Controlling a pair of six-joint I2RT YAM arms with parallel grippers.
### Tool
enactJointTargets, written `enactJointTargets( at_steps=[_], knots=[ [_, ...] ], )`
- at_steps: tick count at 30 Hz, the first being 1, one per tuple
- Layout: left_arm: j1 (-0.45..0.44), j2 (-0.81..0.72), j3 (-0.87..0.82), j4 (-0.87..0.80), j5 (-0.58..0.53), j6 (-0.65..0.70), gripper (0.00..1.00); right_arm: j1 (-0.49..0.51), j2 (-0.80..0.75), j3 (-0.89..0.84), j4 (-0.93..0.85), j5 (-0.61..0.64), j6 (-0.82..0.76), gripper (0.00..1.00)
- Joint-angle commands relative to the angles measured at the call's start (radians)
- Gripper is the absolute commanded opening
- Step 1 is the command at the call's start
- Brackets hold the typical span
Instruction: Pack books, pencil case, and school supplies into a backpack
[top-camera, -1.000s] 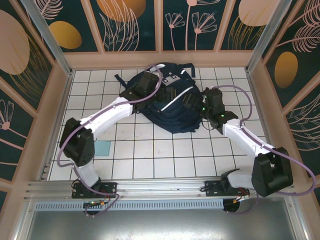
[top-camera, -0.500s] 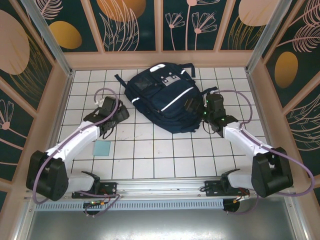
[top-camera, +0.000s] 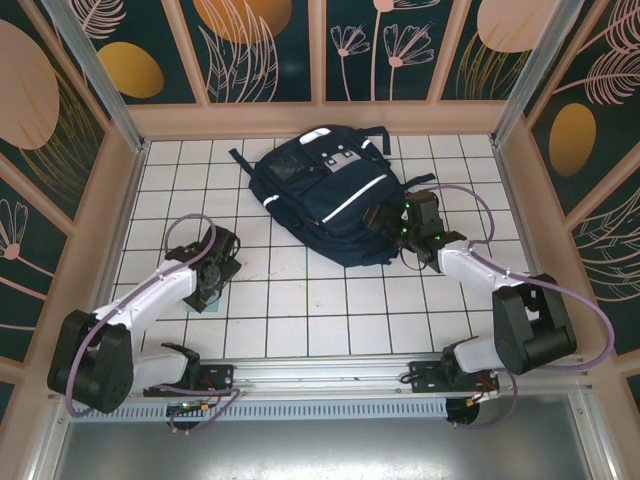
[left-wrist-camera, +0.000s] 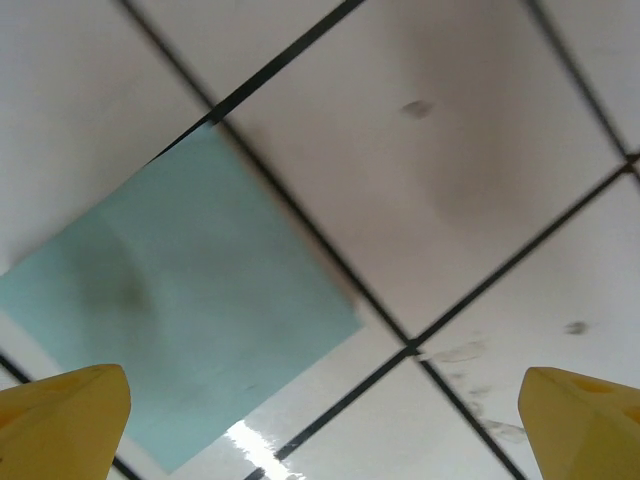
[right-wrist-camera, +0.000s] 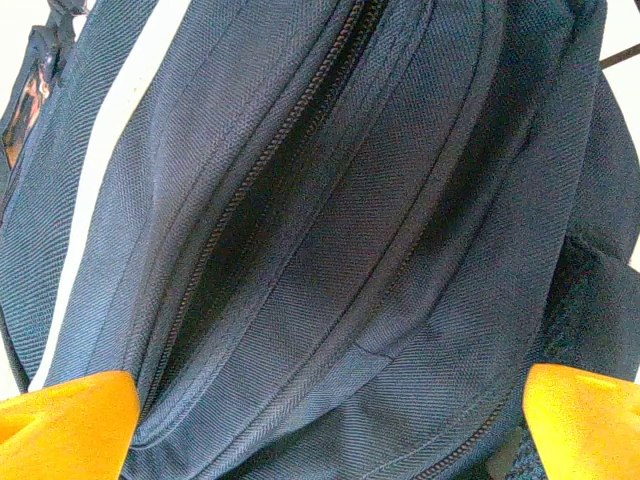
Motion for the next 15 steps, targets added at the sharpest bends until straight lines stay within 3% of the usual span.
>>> enactJointTargets(
  at_steps=[1,6,10,15],
  knots=[
    [0.010,-0.063,-0.045,-0.003,-0.011,-0.176,0.99,0.009,0.004,0.020,0.029,0.007,0.010,0.99],
    [0.076,-0.098,-0.078,0.076,-0.022,-0.144,0.99,0.012,-0.030,0.001,0.029,0.032,0.008,0.99],
    [0.149,-0.023,-0.042,0.111,0.011,-0.059,0.99,0.011,-0.047,-0.005,0.023,0.047,0.006,0.99],
    [0.173,0.086,-0.003,0.119,0.072,-0.031,0.99,0.020,-0.058,-0.012,-0.003,0.093,0.015,0.99]
  ],
)
